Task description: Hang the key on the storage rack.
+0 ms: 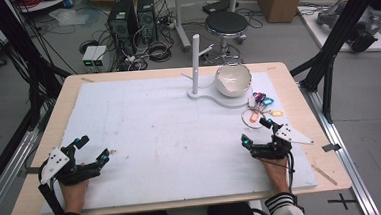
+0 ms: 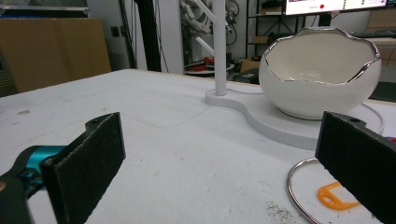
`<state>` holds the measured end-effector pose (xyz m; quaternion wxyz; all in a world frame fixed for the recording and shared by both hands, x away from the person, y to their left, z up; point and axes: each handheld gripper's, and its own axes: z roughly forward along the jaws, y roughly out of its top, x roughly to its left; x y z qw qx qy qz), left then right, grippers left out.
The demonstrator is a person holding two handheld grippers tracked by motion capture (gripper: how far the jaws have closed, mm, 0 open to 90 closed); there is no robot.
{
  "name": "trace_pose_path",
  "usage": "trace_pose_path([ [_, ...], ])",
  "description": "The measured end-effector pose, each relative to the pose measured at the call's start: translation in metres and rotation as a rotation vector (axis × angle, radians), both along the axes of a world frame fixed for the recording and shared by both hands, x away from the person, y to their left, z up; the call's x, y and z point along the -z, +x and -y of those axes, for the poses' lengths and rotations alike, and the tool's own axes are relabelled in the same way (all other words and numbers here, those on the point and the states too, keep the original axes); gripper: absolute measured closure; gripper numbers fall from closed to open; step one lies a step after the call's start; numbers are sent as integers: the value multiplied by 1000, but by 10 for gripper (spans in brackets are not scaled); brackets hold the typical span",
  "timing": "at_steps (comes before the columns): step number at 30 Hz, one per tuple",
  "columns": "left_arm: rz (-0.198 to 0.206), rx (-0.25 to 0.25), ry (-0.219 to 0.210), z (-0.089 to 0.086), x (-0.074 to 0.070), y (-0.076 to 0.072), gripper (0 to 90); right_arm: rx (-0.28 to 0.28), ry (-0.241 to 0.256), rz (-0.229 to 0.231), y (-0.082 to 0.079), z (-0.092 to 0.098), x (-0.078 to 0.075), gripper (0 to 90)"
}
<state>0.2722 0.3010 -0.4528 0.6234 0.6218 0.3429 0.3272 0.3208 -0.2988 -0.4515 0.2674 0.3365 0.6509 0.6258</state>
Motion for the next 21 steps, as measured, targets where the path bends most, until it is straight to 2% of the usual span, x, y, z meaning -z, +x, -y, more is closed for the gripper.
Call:
trace_pose_path([
  [16, 0, 1, 3, 0, 0, 0, 107, 2, -6, 1, 0, -1, 0, 10],
  [21, 0, 0, -1, 0, 0, 0, 107, 7, -14, -31, 4, -1, -2, 10],
])
